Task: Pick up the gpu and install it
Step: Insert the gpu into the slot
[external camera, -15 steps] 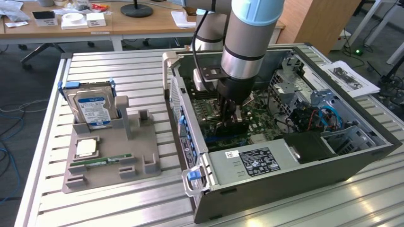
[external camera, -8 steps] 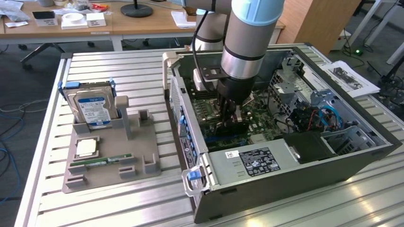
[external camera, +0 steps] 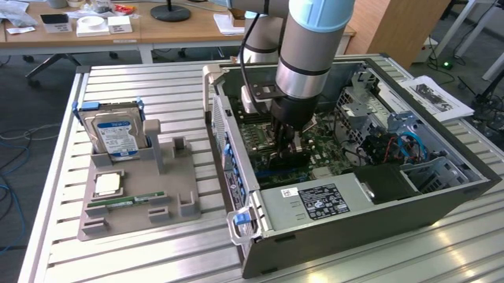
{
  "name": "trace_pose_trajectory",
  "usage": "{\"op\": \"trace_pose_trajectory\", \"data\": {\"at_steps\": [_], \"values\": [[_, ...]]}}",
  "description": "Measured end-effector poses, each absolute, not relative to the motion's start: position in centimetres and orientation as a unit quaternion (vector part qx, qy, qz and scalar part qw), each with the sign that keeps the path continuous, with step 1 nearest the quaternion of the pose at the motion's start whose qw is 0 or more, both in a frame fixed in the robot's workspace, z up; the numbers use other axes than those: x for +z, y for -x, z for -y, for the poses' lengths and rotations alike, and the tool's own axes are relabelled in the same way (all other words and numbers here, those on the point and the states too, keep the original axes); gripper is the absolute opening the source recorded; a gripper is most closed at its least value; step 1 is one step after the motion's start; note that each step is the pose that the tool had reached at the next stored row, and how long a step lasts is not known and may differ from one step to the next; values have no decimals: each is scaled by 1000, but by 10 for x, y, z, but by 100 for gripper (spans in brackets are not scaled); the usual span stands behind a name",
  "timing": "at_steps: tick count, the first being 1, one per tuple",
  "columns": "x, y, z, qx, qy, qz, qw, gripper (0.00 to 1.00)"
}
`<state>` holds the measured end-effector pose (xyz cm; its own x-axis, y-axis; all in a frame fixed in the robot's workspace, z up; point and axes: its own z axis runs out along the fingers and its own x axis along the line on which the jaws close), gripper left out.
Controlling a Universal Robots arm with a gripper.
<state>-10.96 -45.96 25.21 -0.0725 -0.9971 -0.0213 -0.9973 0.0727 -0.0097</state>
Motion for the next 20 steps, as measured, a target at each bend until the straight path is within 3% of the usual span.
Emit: {"op": "trace_pose_trajectory", "data": {"at_steps": [20], "values": [[252, 110, 460, 4, 688, -725, 11, 26]]}}
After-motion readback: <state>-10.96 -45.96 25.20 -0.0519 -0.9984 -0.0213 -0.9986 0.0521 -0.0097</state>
